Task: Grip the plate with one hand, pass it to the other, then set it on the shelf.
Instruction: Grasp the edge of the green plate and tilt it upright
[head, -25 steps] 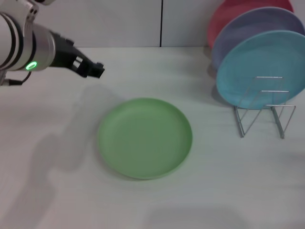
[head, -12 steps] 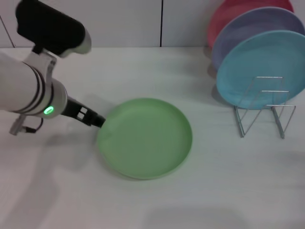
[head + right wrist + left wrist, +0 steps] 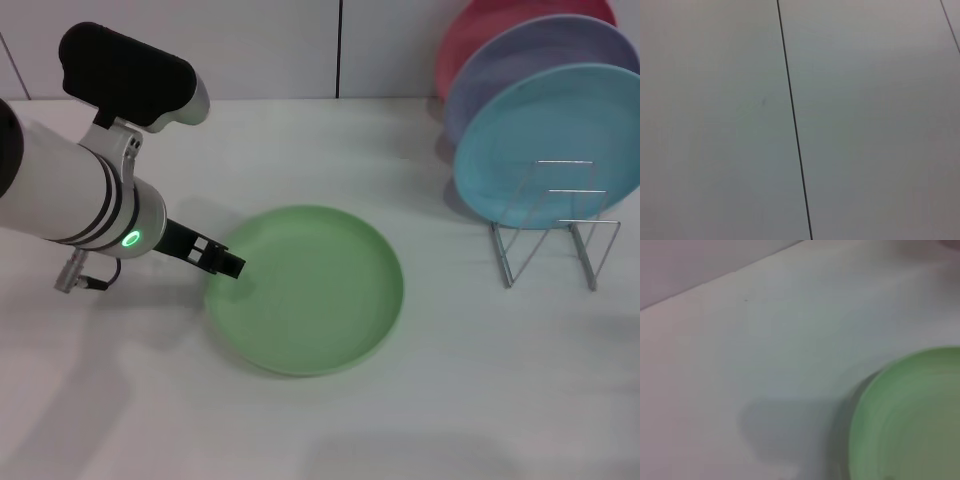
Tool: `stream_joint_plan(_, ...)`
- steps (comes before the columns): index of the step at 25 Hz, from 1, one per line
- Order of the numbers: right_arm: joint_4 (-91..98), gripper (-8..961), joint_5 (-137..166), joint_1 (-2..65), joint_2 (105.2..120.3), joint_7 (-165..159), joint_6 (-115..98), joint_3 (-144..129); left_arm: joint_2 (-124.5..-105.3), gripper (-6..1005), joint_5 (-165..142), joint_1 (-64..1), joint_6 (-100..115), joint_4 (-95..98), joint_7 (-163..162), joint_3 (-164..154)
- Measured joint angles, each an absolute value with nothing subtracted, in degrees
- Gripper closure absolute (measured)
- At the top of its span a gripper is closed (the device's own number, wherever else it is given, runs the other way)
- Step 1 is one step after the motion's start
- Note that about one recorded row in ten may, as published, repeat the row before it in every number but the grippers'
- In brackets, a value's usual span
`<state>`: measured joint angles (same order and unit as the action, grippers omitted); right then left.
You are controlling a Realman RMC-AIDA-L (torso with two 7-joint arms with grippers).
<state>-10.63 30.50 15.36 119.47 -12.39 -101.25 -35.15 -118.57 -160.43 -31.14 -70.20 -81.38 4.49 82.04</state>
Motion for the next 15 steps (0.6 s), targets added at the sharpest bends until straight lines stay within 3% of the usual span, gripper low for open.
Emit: stream_joint_plan(15, -10.62, 251, 30.5, 15.26, 119.48, -12.39, -100.12, -35.15, -118.6, 282, -158.93, -32.6, -66.49, -74.72, 4.58, 82.42)
